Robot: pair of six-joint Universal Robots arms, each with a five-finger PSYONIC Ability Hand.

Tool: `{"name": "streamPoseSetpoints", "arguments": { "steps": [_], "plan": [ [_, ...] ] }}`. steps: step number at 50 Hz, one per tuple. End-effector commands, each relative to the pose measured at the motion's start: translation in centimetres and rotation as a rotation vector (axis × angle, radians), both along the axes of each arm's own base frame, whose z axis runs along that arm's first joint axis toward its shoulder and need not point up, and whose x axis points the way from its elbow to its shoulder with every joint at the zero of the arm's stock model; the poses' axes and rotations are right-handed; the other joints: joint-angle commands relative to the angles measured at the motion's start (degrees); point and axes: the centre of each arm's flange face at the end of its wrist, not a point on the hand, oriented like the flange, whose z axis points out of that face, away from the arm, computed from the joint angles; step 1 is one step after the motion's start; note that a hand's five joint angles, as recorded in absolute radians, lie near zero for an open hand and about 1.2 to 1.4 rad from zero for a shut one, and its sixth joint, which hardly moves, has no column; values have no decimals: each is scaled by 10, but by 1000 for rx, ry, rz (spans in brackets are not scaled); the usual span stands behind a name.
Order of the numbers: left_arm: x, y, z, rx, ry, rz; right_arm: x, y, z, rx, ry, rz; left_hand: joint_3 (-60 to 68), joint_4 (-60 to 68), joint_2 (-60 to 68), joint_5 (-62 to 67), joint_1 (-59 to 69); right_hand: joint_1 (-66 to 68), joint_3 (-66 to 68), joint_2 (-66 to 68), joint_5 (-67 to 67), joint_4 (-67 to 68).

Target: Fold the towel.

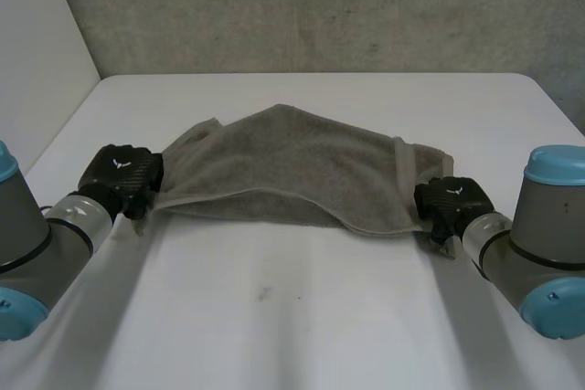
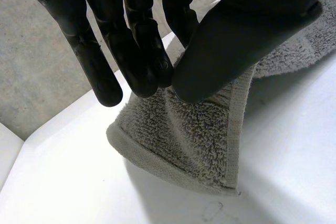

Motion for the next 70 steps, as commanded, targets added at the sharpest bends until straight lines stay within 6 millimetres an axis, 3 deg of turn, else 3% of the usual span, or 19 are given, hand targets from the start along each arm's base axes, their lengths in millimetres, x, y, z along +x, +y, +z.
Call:
{"name": "streamPoseSetpoints", "arguments": {
  "steps": [1, 2, 3, 5, 11, 13, 14, 16, 21, 46, 51, 61, 70],
  "plan": [
    [-1, -1, 0, -6, 3, -2, -4, -1, -1, 4, 13, -15, 102, 102, 102, 109, 112, 63, 60, 54, 73, 63],
    [-1, -1, -1, -3, 2, -2, -7, -3, 0, -1, 13, -24, 102, 102, 102, 109, 112, 180, 177, 171, 190, 180],
    [-1, -1, -1, -3, 2, -2, -7, -3, 0, -1, 13, -24, 102, 102, 102, 109, 112, 181, 178, 172, 191, 181],
    [-1, -1, -4, 1, 2, -2, -12, -7, 6, -17, 9, -42, 102, 102, 102, 109, 112, 395, 392, 386, 405, 395],
    [-1, -5, -8, -23, 1, -3, -16, -10, 27, -90, 28, -40, 102, 102, 102, 109, 112, 396, 392, 387, 406, 396],
    [-2, -7, -16, -16, -5, -7, -16, -9, 30, -108, 51, -29, -66, -67, -67, -59, -57, 396, 392, 387, 406, 396],
    [-2, -7, -16, -16, -5, -8, -16, -9, 30, -108, 51, -29, -67, -68, -68, -60, -58, 396, 392, 387, 406, 396],
    [-2, -8, -19, -11, -10, -10, -17, -8, 31, -134, 110, -6, -260, -261, -260, -253, -250, 396, 392, 387, 406, 396],
    [-3, -10, -22, 0, -13, -11, -20, -6, 28, -147, 175, 19, -298, -298, -298, -291, -288, 396, 392, 387, 406, 396],
    [-10, 17, -27, 61, -16, -45, -19, -6, 26, -158, 186, 27, -374, -374, -374, -366, -364, 396, 392, 387, 406, 396],
    [-13, 14, -40, 89, -26, -54, -19, -5, 24, -155, 186, 29, -372, -372, -372, -365, -362, 396, 392, 387, 406, 396],
    [-16, -3, -48, 55, -25, -51, -19, -5, 23, -154, 186, 29, -360, -361, -360, -353, -350, 396, 392, 387, 406, 396],
    [-16, -13, -39, -13, -16, -33, -19, -6, 25, -158, 185, 29, -274, -275, -275, -267, -265, 396, 392, 387, 406, 396]
  ]
}}
